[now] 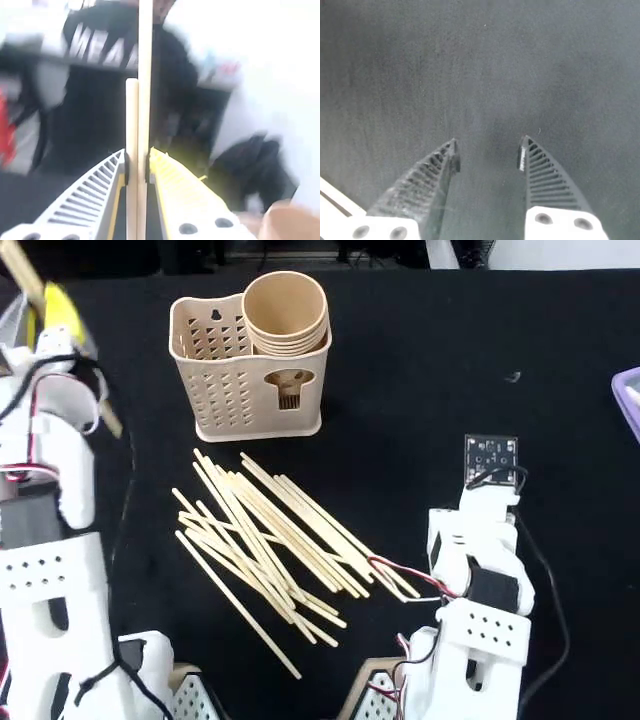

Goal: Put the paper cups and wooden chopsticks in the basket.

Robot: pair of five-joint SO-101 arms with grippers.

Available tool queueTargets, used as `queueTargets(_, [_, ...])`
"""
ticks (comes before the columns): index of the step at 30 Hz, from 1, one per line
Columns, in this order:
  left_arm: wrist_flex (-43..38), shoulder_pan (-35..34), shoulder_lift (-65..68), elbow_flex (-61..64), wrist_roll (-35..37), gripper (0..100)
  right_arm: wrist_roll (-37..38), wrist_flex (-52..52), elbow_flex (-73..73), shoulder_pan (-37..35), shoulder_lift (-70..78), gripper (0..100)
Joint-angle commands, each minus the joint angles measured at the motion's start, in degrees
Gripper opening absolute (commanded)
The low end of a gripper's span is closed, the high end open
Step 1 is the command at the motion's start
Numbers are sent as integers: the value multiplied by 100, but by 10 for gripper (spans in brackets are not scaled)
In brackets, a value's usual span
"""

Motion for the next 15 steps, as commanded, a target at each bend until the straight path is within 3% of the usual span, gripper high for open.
queueTargets(1, [-1222,646,185,-338,70,30,0,-123,-57,-70,-66,197])
queueTargets(7, [-1662,1086,932,-523,70,30,0,-123,-48,-70,-66,197])
queueTargets(15, [-1644,1103,1908,-2097,70,30,0,-123,-48,-70,-66,197])
